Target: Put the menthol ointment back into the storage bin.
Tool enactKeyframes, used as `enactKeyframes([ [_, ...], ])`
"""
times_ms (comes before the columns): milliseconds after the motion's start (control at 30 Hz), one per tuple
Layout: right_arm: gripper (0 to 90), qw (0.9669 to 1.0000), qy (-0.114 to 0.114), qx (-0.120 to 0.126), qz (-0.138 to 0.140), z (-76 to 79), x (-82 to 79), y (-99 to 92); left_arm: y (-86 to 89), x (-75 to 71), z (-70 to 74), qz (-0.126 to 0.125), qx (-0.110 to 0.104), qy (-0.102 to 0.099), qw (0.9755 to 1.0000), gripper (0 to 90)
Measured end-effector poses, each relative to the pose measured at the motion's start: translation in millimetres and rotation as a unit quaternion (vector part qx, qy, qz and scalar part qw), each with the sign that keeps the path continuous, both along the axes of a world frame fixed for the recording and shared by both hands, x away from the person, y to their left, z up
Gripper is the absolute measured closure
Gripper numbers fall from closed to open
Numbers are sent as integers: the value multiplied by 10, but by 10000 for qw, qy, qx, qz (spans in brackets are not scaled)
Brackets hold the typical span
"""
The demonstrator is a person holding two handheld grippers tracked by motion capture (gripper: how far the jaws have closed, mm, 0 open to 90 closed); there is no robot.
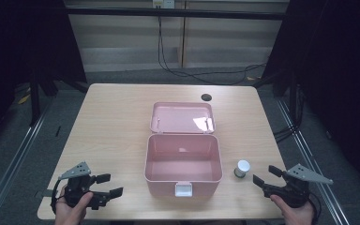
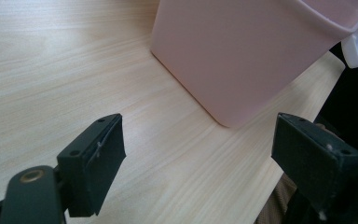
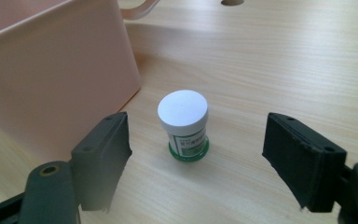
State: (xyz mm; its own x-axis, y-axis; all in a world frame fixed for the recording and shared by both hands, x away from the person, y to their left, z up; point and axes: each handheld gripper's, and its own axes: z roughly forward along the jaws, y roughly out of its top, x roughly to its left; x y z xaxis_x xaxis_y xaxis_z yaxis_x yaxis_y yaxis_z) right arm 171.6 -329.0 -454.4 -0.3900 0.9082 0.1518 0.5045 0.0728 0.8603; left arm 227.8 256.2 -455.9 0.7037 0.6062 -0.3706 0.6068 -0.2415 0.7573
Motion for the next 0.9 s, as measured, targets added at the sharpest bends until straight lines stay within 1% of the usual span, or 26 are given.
enactKeyframes([
  [33,219,10000,55,27,56,-7,10,-4,2,3,1,4,15,-3,10000,169],
  [67,227,9999,90,59,95,-17,21,-14,3,11,-8,-1,7,38,10000,169],
  [100,227,9999,90,59,95,-17,21,-14,3,11,-8,-1,7,38,10000,170],
  [133,230,9998,108,114,123,-19,22,-15,5,14,-13,-5,9,70,10000,170],
  [167,230,9998,108,114,123,-19,22,-15,5,14,-13,-5,9,70,10000,169],
  [200,230,9996,179,110,181,-19,27,-10,5,15,-14,-26,21,79,10000,169],
  [233,230,9996,179,110,181,-19,27,-10,5,15,-14,-26,21,79,10000,169],
  [267,232,9994,225,28,260,-6,30,9,6,12,-15,-16,0,102,9999,169],
  [367,238,9989,280,-40,371,26,44,41,9,14,-14,-9,1,117,9999,169],
  [433,239,9989,282,-81,369,41,54,56,7,22,-15,-24,34,137,9999,169],
  [467,252,9985,279,-163,443,73,97,77,1,23,-19,-23,60,140,9999,169],
  [500,252,9985,279,-163,443,73,97,77,1,23,-19,-23,60,140,9999,169],
  [533,254,9976,337,-237,559,113,157,96,9,16,-18,-15,77,131,9999,169],
  [567,254,9976,337,-237,559,113,157,96,9,16,-18,-15,77,131,9999,169],
  [600,267,9968,345,-262,672,165,208,119,11,17,-19,-23,76,139,9999,169],
  [633,267,9968,345,-262,672,165,208,119,11,17,-19,-23,76,139,9999,169],
  [667,327,9952,426,-244,850,223,237,150,10,19,-30,-38,71,182,9998,169],
  [733,338,9935,497,-359,964,255,275,169,-2,25,-25,-41,68,187,9998,169],
  [767,338,9935,497,-359,964,255,275,169,-2,25,-25,-41,68,187,9998,169],
  [800,338,9930,537,-432,964,270,299,178,-6,27,-23,-60,92,174,9998,169],
  [833,336,9917,656,-510,981,289,342,188,-7,26,-26,-65,106,187,9997,169],
  [867,326,9892,834,-547,1078,304,400,191,-6,27,-34,-61,133,203,9997,169],
  [900,320,9877,930,-606,1098,313,435,196,-6,27,-34,-61,133,203,9997,169],
])
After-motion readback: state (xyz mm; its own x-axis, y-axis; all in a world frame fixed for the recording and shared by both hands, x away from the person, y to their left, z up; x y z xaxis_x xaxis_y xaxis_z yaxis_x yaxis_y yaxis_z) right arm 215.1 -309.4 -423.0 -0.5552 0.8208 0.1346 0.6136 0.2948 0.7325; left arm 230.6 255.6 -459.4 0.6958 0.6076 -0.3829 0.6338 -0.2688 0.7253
